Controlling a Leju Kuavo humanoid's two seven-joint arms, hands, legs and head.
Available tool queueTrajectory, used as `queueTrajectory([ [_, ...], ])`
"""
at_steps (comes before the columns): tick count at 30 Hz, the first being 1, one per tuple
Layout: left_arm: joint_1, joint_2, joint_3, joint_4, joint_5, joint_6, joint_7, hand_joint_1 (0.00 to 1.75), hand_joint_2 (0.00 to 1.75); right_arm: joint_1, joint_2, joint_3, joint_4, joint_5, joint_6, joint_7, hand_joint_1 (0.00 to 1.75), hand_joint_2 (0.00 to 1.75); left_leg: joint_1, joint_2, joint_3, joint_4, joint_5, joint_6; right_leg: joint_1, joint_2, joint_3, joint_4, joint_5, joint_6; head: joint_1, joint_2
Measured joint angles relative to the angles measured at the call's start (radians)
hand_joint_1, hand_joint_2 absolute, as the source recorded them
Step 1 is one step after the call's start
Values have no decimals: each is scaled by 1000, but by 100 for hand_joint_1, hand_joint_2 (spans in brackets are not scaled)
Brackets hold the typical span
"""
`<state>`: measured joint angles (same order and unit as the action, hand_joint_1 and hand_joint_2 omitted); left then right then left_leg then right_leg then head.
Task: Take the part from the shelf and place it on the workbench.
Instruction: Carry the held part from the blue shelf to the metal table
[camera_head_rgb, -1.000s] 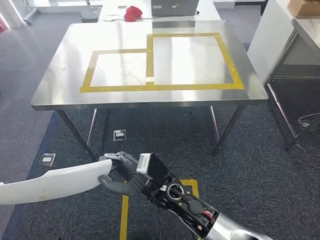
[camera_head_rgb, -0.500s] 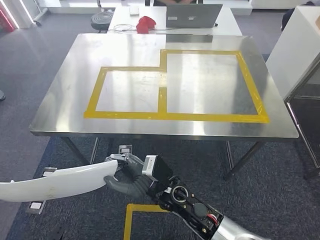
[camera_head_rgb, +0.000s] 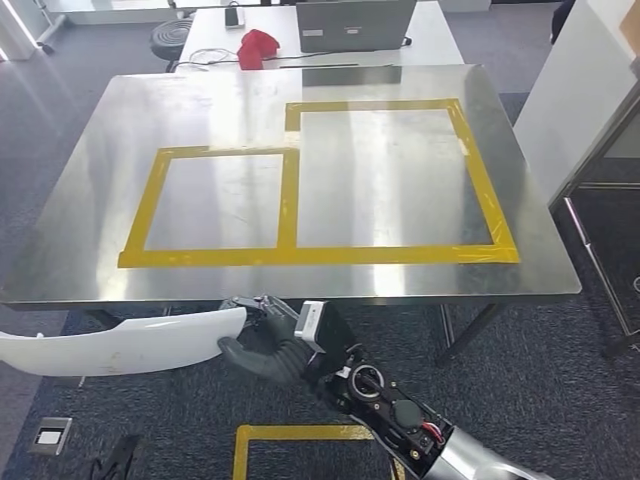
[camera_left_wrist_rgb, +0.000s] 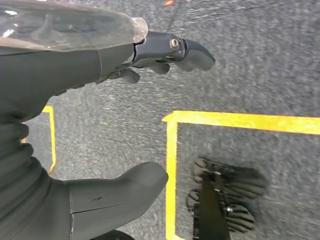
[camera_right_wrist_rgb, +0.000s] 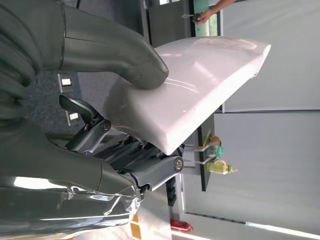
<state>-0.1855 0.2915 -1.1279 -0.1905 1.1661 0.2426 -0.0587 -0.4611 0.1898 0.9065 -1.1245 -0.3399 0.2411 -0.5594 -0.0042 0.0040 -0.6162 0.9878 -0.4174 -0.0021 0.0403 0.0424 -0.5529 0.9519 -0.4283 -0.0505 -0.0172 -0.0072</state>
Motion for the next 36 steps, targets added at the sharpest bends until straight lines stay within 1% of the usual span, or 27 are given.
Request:
queueTrajectory([
  [1, -1, 1, 0, 0, 0, 0, 0, 0, 175, 1, -1, -1, 0, 0, 0, 0, 175, 175, -6, 0, 5, -27, 18, 8, 0, 1, 0, 0, -4, 3, 0, 0],
  [2, -3, 2, 0, 0, 0, 0, 0, 0, 175, 2, -1, -2, 0, 0, 0, 0, 175, 175, -8, -1, 7, -35, 17, 11, 1, 2, -1, 0, -7, 6, 0, 0],
  [4, -3, 1, -1, 0, 0, 0, 0, 0, 175, 2, -2, -6, -4, -4, -4, -3, 175, 175, -1, 0, 17, -49, 23, 13, 5, 0, -1, 3, -17, 16, -2, 0],
  [5, -3, 0, -1, -1, 0, 0, 1, 0, 175, 2, -3, -9, -6, -7, -8, -6, 175, 175, 5, 1, 25, -57, 23, 13, 5, -5, -7, 21, -33, 24, -4, 0],
  [6, -4, -1, -1, -1, -1, 0, 1, 0, 175, 1, -4, -13, -10, -12, -11, -8, 175, 175, 12, 2, 33, -65, 24, 13, 3, -11, -22, 60, -58, 34, -5, 0],
  [7, -4, -1, -1, -1, -2, 0, 1, 0, 175, 2, -5, -18, -12, -16, -14, -10, 175, 175, 16, 3, 39, -70, 23, 13, -4, -17, -50, 122, -92, 44, -6, 0],
  [8, -4, -2, -2, -1, -2, 0, 2, 0, 175, 2, -8, -21, -14, -18, -14, -11, 175, 175, 21, 3, 43, -71, 21, 12, -13, -20, -85, 196, -124, 53, -5, 0],
  [9, -4, -3, -2, -1, -3, 0, 2, 0, 175, 3, -10, -25, -16, -21, -15, -11, 175, 175, 26, 4, 47, -71, 18, 10, -23, -23, -117, 260, -146, 63, -5, 0],
  [10, -3, -5, -2, -1, -3, 0, 3, 0, 175, 5, -14, -27, -17, -22, -15, -10, 175, 175, 32, 4, 51, -71, 15, 5, -33, -25, -136, 296, -149, 73, -5, 0],
  [11, -3, -6, -2, -1, -4, -1, 3, 0, 175, 7, -16, -29, -20, -23, -16, -9, 175, 175, 39, 4, 55, -69, 11, -1, -42, -28, -137, 291, -131, 83, -5, 0],
  [12, -3, -8, -2, -1, -4, -1, 3, 0, 175, 7, -18, -30, -23, -23, -17, -8, 175, 175, 46, 4, 61, -67, 6, -8, -52, -32, -117, 245, -95, 94, -5, 0],
  [13, -4, -8, -2, -1, -5, -1, 3, 0, 175, 7, -19, -31, -28, -24, -18, -7, 175, 175, 52, 4, 66, -64, 1, -17, -62, -37, -85, 173, -51, 105, -5, 0],
  [14, -4, -8, -2, -1, -6, -1, 3, 0, 175, 7, -19, -32, -33, -24, -20, -5, 175, 175, 56, 4, 69, -58, -5, -26, -67, -40, -52, 101, -19, 114, -5, 0],
  [15, -5, -7, -2, -1, -7, -1, 3, 0, 175, 7, -19, -33, -38, -24, -22, -3, 175, 175, 57, 3, 70, -53, -10, -35, -71, -41, -28, 47, -1, 115, -5, 0],
  [16, -5, -7, -2, -1, -8, -1, 3, 0, 175, 7, -20, -33, -42, -24, -24, -1, 175, 175, 56, 3, 70, -51, -13, -44, -70, -42, -16, 18, 3, 111, -4, 0],
  [17, -5, -5, -2, -1, -9, -1, 3, 0, 175, 7, -20, -33, -45, -24, -26, 1, 175, 175, 56, 4, 70, -48, -17, -50, -70, -41, -14, 10, -2, 104, -4, 0],
  [18, -5, -5, -2, -2, -9, -1, 3, 0, 175, 7, -20, -34, -48, -24, -28, 2, 175, 175, 55, 4, 69, -49, -16, -47, -71, -39, -15, 9, -3, 96, -5, 0],
  [19, -4, -4, -2, -2, -9, -1, 3, 0, 175, 7, -20, -34, -49, -24, -29, 3, 175, 175, 56, 4, 70, -51, -15, -41, -72, -37, -17, 9, -2, 92, -5, 0],
  [21, -5, -4, -2, -2, -10, -1, 3, 0, 175, 7, -20, -34, -52, -24, -30, 5, 175, 175, 55, 4, 73, -56, -8, -23, -72, -32, -18, 7, 1, 90, -6, 0],
  [23, -6, -4, -2, -2, -10, -1, 3, 0, 175, 7, -20, -33, -53, -24, -31, 8, 175, 175, 56, 5, 78, -64, -5, -21, -70, -29, -18, 7, 1, 87, -7, 0],
  [25, -6, -4, -2, -2, -9, -1, 3, 0, 175, 7, -20, -33, -53, -23, -32, 10, 175, 175, 56, 5, 82, -71, -4, -23, -68, -27, -17, 7, -1, 84, -7, 0],
  [26, -6, -5, -2, -2, -9, -1, 2, 0, 175, 7, -20, -33, -53, -23, -32, 11, 175, 175, 56, 6, 84, -74, -4, -25, -67, -27, -17, 7, -2, 82, -7, 0],
  [27, -6, -5, -2, -2, -9, -1, 1, 0, 175, 7, -20, -33, -53, -23, -33, 11, 175, 175, 56, 6, 85, -76, -4, -30, -67, -27, -17, 7, -3, 81, -7, 0],
  [30, -5, -7, -2, -2, -9, -1, -2, 0, 175, 7, -20, -33, -53, -23, -35, 12, 175, 175, 58, 6, 86, -84, -4, -58, -65, -28, -17, 5, -3, 77, -7, 0],
  [31, -5, -8, -2, -2, -9, -1, -2, 0, 175, 7, -20, -32, -53, -23, -35, 12, 175, 175, 58, 6, 85, -86, -2, -64, -64, -28, -17, 2, -1, 76, -7, 0],
  [34, -2, -11, -2, -2, -9, -1, -2, 0, 175, 8, -21, -32, -53, -23, -35, 12, 175, 175, 59, 6, 80, -92, 2, -70, -60, -28, -16, -12, 9, 76, -7, 0],
  [36, -1, -12, -2, -2, -9, -1, -2, 0, 175, 8, -22, -31, -53, -23, -36, 12, 175, 175, 59, 6, 78, -93, 4, -71, -59, -29, -16, -15, 17, 80, -7, 0],
])
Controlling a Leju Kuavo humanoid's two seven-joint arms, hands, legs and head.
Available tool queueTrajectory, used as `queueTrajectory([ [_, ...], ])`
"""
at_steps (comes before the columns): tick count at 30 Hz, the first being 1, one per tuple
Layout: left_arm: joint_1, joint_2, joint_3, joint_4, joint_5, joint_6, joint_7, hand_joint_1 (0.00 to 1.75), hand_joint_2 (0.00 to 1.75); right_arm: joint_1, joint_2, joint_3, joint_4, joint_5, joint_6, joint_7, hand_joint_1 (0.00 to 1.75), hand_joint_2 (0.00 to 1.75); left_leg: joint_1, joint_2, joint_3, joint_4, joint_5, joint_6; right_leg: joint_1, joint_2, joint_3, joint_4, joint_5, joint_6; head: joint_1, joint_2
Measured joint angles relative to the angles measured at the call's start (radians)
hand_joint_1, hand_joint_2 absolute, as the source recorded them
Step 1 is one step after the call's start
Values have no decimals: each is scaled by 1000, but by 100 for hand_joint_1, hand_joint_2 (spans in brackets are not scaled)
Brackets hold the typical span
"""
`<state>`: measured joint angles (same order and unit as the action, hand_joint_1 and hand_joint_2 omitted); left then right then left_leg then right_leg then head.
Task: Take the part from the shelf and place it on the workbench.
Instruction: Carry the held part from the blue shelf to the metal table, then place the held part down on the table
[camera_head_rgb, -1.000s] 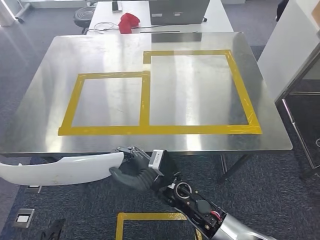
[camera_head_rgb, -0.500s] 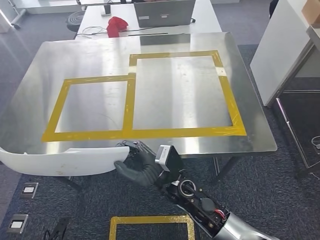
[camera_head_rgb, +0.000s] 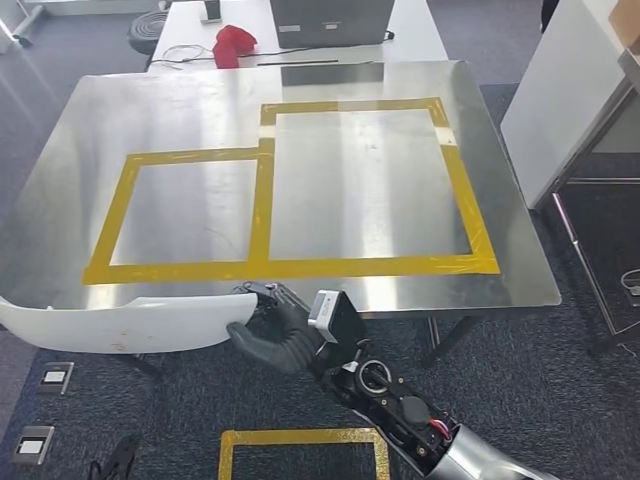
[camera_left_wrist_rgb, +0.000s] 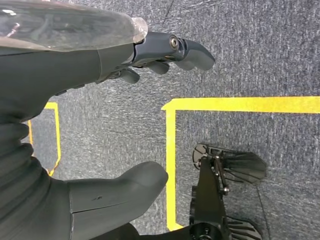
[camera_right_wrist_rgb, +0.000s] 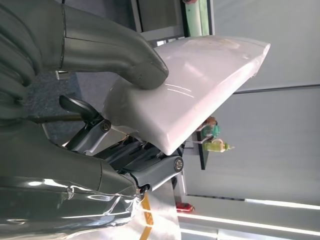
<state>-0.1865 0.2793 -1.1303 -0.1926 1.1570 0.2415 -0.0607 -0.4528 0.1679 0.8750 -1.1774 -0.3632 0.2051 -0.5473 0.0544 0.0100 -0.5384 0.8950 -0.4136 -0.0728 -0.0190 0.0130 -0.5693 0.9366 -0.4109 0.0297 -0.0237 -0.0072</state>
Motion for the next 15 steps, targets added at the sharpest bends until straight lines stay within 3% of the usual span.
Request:
queueTrajectory([
  [9, 18, -7, -1, 0, 0, 0, 0, 0, 175, 20, -24, 1, 7, 0, 0, 2, 175, 175, 1, -3, -7, -4, 0, 2, 0, -1, -5, -9, 30, 14, 0, 0],
  [15, 37, -2, -4, 1, 5, 0, -2, 0, 175, 36, -37, 5, 23, 2, 15, -4, 175, 175, -1, -3, -4, -3, -5, 10, -2, -5, 0, -14, 31, 16, 0, 0],
])
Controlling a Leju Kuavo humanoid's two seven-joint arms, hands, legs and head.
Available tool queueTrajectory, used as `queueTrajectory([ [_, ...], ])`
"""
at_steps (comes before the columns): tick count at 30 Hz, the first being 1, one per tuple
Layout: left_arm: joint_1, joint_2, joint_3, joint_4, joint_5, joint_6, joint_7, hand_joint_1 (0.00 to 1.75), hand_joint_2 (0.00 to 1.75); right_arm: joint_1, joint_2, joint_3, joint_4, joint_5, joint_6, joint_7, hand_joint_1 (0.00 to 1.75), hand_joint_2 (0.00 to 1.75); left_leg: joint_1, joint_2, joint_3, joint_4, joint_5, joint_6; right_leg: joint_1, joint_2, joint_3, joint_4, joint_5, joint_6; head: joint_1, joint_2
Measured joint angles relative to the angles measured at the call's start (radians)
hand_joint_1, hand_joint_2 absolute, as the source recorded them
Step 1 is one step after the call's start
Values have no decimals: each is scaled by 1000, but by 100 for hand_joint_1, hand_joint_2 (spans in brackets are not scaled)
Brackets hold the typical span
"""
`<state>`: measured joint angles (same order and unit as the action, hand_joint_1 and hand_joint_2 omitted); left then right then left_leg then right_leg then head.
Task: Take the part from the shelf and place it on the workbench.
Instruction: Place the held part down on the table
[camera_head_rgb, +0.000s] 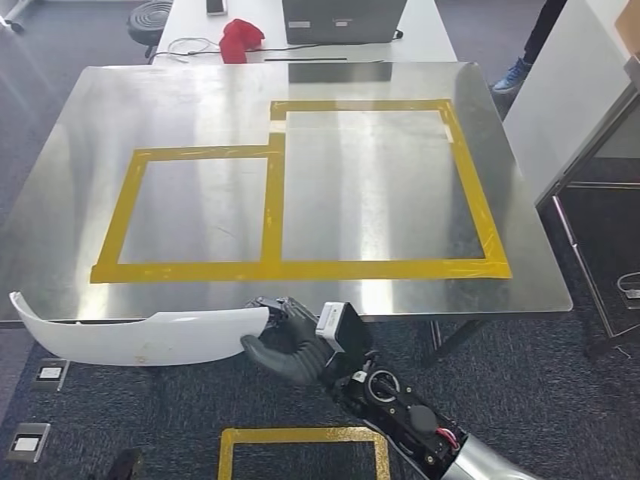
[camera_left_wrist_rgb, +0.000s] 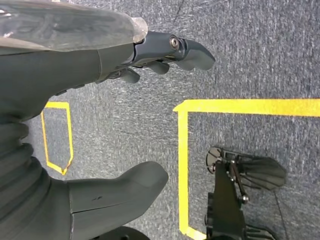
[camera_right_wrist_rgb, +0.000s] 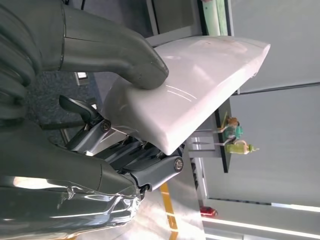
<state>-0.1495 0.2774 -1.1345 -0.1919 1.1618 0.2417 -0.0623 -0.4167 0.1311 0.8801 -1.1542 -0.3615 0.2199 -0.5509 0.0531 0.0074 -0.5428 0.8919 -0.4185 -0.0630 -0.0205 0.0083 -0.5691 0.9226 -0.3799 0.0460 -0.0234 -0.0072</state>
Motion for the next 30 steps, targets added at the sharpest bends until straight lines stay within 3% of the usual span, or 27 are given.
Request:
queueTrajectory([
  [5, -3, 4, 0, 0, -4, 1, 1, 0, 175, -15, 2, 8, 8, 21, 8, 6, 175, 175, -6, 2, -7, 6, 0, 8, -5, -3, 14, -26, -23, 2, 0, 0],
  [9, -16, 4, 0, 0, -16, 1, 9, 0, 175, -71, 28, 22, 28, 25, 10, 18, 175, 175, -7, 2, -6, 7, 4, 12, -5, -4, 13, -23, -22, 2, 0, 0],
  [17, -42, 0, -1, 0, -23, 1, 16, 0, 175, -149, 77, 41, 64, 25, 9, 21, 175, 175, -7, 2, -3, 7, 8, 12, -5, -4, 14, -20, -19, 1, 0, 0],
  [30, -44, 0, -1, 0, -21, -1, 10, 0, 175, -164, 99, 63, 97, 25, 10, 12, 175, 175, -7, 2, -2, 8, 8, 12, -5, -4, 16, -19, -19, 1, 0, 0],
])
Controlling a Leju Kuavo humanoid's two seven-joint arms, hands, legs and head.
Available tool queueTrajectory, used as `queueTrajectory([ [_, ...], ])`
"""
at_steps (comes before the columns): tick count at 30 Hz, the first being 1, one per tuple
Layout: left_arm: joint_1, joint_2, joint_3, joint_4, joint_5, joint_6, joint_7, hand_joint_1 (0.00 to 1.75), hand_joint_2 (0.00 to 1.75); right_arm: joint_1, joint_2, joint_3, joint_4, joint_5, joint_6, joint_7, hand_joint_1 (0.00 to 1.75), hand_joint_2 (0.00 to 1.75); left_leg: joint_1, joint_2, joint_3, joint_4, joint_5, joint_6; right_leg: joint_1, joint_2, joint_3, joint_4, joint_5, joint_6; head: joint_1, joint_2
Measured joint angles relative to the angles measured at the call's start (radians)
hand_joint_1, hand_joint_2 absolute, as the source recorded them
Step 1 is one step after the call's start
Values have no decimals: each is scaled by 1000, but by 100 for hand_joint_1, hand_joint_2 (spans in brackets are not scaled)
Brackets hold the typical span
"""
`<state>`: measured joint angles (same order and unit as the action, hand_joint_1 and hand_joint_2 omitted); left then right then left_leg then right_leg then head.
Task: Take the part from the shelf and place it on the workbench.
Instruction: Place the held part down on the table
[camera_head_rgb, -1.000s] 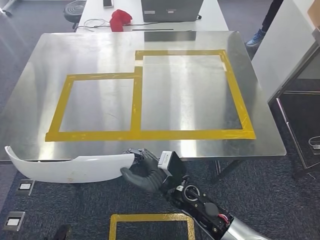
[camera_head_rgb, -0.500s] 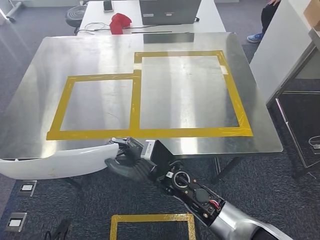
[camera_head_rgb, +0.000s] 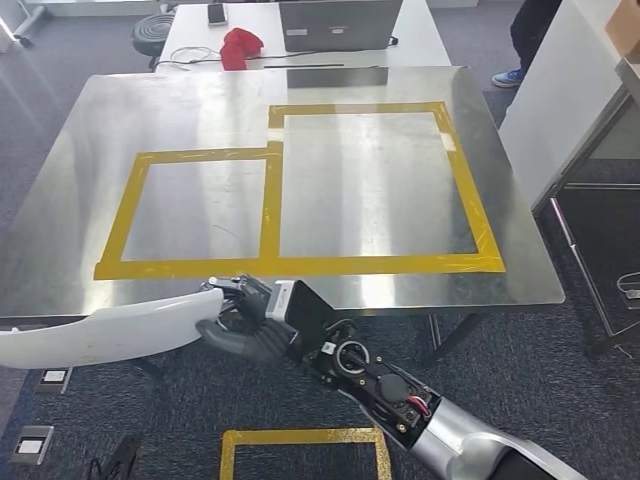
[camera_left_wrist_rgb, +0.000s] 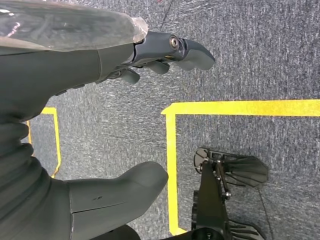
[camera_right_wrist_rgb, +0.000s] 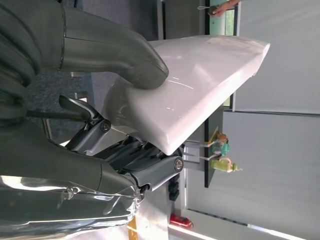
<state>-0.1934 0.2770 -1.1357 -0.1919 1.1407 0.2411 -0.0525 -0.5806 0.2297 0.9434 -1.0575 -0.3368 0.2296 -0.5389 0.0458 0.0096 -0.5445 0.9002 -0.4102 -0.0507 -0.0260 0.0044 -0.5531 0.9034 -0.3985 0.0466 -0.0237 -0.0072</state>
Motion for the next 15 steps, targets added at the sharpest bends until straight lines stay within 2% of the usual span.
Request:
queueTrajectory([
  [5, 1, 0, 0, 0, 8, 0, -4, 0, 175, -2, 6, 8, 8, 0, -2, -4, 175, 175, -1, 0, 0, 3, -2, 3, -2, 0, 1, 0, 0, 1, 0, 0],
  [11, 1, 2, 0, 0, 8, 0, -9, 0, 175, -4, 10, 18, 11, 0, -3, -3, 175, 175, -4, 0, -1, 19, -13, 18, -8, 0, 8, 0, -3, 10, 0, 0],
  [13, -1, 3, 0, 0, 5, 0, -10, 0, 175, -6, 13, 20, 11, -1, -6, -2, 175, 175, -7, 0, 0, 17, -22, 29, -9, 0, 13, 7, 1, 19, 0, 0],
  [15, -3, 4, 0, 0, 0, 0, -9, 0, 175, -11, 15, 21, 11, -3, -8, -2, 175, 175, -5, 0, 11, 10, -33, 45, -11, -1, 6, 36, -6, 24, 0, 0],
])
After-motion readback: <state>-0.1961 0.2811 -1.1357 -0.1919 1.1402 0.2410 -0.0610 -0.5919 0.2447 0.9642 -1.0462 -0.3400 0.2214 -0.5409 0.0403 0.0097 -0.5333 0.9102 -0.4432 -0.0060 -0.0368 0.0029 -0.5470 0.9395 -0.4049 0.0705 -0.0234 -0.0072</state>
